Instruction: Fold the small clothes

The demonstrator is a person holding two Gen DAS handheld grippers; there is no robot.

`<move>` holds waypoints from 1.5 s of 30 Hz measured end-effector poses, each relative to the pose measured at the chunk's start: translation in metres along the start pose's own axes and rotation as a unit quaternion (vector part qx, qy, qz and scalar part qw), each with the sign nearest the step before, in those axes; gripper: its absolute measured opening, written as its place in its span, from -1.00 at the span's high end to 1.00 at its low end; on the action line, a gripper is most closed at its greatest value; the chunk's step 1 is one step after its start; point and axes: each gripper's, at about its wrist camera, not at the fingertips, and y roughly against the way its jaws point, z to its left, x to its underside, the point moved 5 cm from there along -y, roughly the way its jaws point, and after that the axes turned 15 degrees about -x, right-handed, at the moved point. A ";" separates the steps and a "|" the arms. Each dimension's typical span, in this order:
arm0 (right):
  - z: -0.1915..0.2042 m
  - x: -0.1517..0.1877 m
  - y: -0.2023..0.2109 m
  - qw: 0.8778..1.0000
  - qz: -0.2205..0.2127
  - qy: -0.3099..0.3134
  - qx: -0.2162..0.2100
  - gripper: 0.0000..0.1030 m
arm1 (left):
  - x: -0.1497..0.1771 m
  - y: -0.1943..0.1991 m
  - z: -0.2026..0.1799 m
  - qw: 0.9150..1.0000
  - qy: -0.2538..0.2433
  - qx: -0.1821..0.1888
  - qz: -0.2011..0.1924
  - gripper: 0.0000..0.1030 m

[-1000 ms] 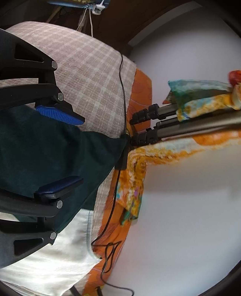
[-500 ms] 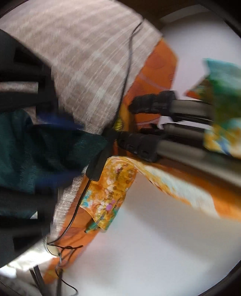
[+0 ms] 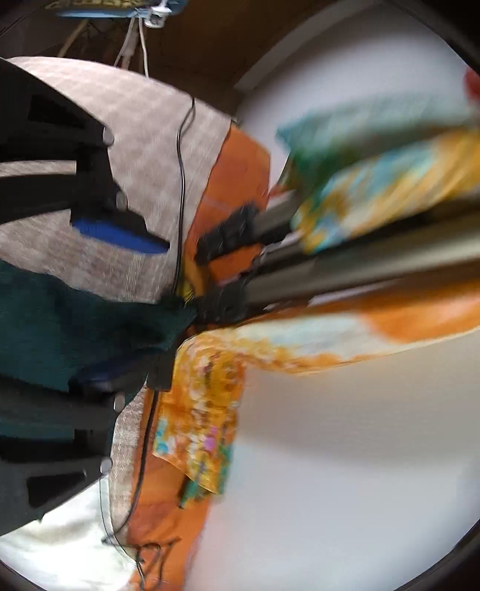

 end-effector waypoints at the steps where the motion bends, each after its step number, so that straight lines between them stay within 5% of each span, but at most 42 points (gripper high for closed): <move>1: 0.002 0.000 0.008 1.000 -0.001 0.008 0.002 -0.11 | -0.002 0.002 0.003 1.000 0.005 -0.006 -0.004 0.98; 8: 0.006 0.028 0.103 0.999 -0.035 0.021 -0.004 -0.22 | -0.015 0.026 0.007 0.998 0.005 -0.039 -0.056 0.80; 11: 0.003 0.059 0.146 0.999 -0.044 0.019 -0.007 -0.24 | -0.018 0.034 0.001 0.996 -0.015 -0.044 -0.076 0.44; 20: -0.001 0.195 0.235 0.999 -0.044 0.011 -0.008 -0.24 | -0.012 0.032 -0.042 0.990 -0.102 -0.043 -0.090 0.39; 27: -0.043 0.287 0.290 0.998 -0.054 -0.021 0.032 -0.24 | -0.007 0.030 -0.085 0.978 -0.175 -0.035 -0.111 0.39; 32: -0.085 0.313 0.316 0.995 -0.070 -0.060 0.047 -0.24 | -0.001 0.023 -0.119 0.973 -0.201 -0.017 -0.113 0.37; 35: -0.107 0.319 0.334 0.992 -0.089 -0.077 0.046 -0.24 | 0.005 0.020 -0.144 0.969 -0.217 -0.001 -0.115 0.11; 45: -0.168 0.323 0.365 0.984 -0.109 -0.140 0.027 -0.25 | 0.017 0.009 -0.248 0.945 -0.293 0.062 -0.131 0.06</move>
